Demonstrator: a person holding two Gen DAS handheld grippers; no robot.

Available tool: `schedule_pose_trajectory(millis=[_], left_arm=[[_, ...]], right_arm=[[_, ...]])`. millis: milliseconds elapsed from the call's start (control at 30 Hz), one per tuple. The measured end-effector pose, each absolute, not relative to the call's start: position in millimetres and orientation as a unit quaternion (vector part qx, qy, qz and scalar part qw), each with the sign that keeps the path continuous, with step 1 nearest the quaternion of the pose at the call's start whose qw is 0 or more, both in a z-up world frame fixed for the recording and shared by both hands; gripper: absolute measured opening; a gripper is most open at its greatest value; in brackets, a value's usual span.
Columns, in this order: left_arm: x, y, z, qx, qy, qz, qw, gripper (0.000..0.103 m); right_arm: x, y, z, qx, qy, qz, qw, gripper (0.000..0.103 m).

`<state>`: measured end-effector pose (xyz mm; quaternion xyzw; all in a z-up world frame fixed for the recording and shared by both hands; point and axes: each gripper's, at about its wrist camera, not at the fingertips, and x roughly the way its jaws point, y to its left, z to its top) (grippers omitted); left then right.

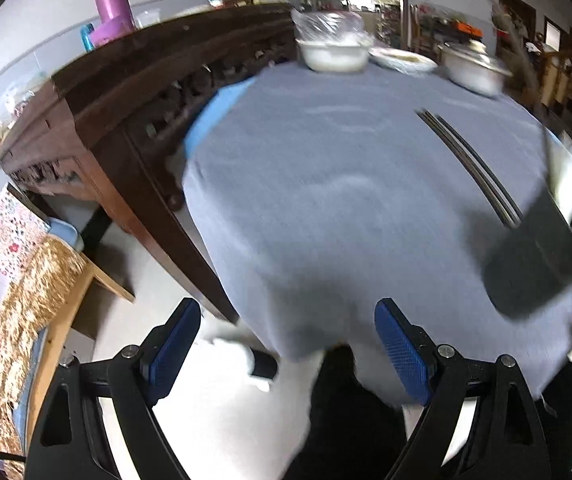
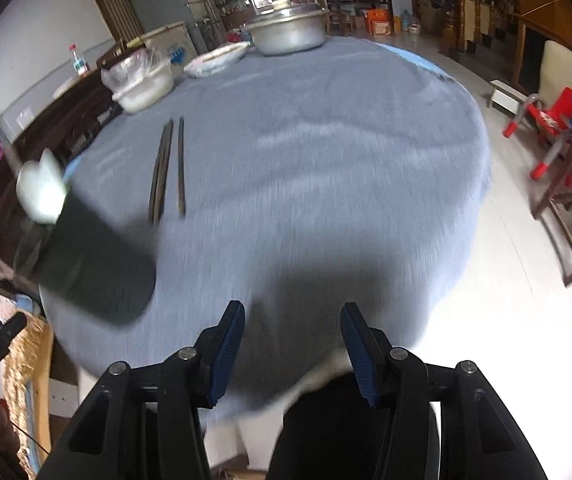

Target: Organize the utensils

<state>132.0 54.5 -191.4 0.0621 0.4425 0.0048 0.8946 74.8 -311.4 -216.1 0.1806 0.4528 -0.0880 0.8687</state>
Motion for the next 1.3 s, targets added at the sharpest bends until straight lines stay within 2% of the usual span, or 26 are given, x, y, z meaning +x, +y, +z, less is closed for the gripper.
schedule_pose_trajectory(millis=[167,367,400,433,467,600,833,933,1033,1233,1300], left_arm=[[176,63,-180,0.061,0.42,0.01,0.906,0.089],[220,69,-175,0.039,0.414,0.02,0.909,0.089],[226,70,-176,0.037,0.415,0.019,0.909,0.089],[233,69,-176,0.036,0.417,0.016,0.908,0.089],[238,68,-177,0.037,0.418,0.016,0.908,0.089],[255,64,-179,0.044,0.415,0.014,0.909,0.089],[280,55,-182,0.043,0.419,0.001,0.907,0.089],[287,49,-182,0.046,0.416,-0.008,0.908,0.089],[294,42,-180,0.052,0.409,-0.015,0.911,0.089],[333,11,-183,0.061,0.405,-0.058,0.911,0.089],[352,-7,-187,0.056,0.411,-0.079,0.906,0.089]], right_arm=[[144,-333,-201,0.184,0.425,-0.009,0.886,0.054],[246,-313,-192,0.171,0.408,0.11,0.89,0.053],[261,-308,-194,0.17,0.411,0.124,0.887,0.051],[275,-303,-194,0.166,0.414,0.134,0.885,0.04],[295,-295,-198,0.158,0.421,0.146,0.881,0.035],[344,-274,-209,0.137,0.435,0.139,0.879,0.034],[389,-243,-223,0.082,0.472,0.134,0.868,0.033],[392,-234,-227,0.005,0.467,0.094,0.879,0.033],[391,-253,-231,0.007,0.467,0.064,0.882,0.032],[389,-310,-226,0.115,0.456,0.042,0.881,0.033],[385,-308,-222,0.114,0.448,0.059,0.885,0.033]])
